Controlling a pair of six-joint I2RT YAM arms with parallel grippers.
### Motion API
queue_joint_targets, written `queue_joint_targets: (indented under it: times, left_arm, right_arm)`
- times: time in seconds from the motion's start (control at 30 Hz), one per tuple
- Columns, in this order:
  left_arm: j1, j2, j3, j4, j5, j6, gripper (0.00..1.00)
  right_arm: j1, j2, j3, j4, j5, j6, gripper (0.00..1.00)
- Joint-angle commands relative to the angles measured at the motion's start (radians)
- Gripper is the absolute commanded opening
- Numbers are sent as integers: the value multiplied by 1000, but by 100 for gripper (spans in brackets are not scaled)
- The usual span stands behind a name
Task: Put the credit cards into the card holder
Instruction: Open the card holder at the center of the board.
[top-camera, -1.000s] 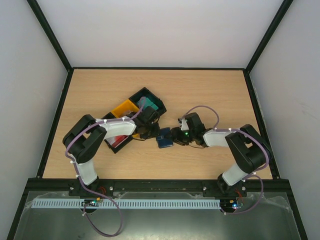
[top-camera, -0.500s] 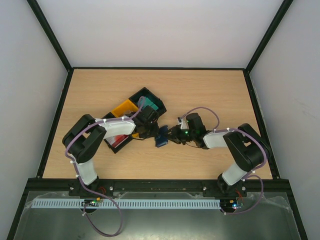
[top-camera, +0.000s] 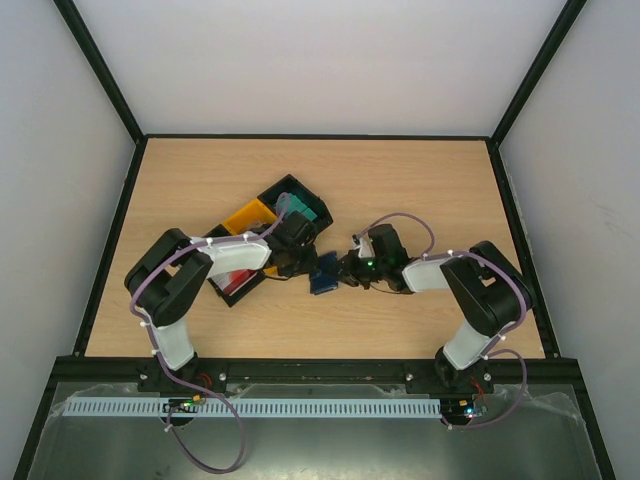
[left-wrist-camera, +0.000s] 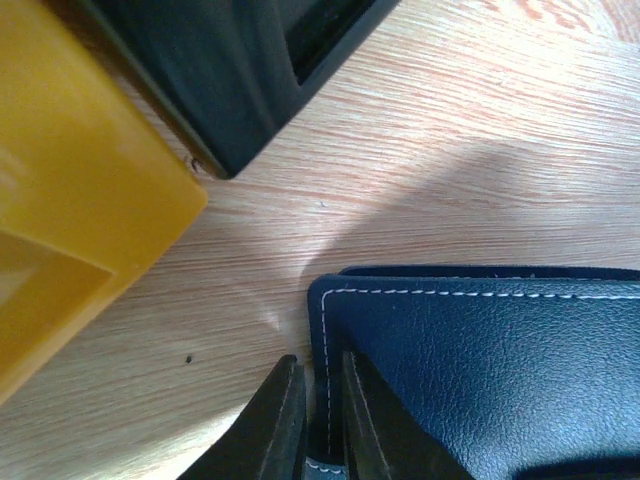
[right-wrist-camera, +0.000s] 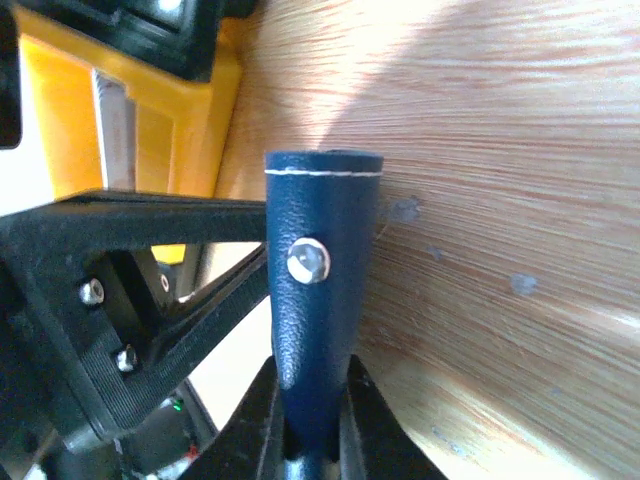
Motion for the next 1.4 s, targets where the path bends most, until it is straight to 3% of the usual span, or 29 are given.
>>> queue_joint_targets:
  times: [0.0,0.1,0.23,0.4,0.5,0.8,1.23,1.37]
  left_arm:
    - [-1,-15,-29,2,9,-3,13]
    - [-8,-76,-37,36,2,13,18]
    - [-58,-155,19,2,-93,74,32]
    - [-87,-185,45,-1,-119,73,43]
    - [-91,-173,46,-10,-122,55,43]
    - [-91,-166,33,-23,-146,39,30]
    - [-83,-125,15,-21,-85,3,32]
    - [-74,-111,14,-51,-106,-5,25]
  right_arm:
    - [13,-13,56,-69,22,-44,3]
    - [19,-59,86,-187,106,-103,2]
    - [44,-137,135,-360,261,-171,2]
    - [85,-201,199,-477,395,-181,2]
    - [97,-222,224,-508,413,-174,2]
    - [104,-251,246,-538,393,-167,2]
    - [105,-281,245,-518,378,-147,2]
    - [105,-289,242,-523,399,-145,2]
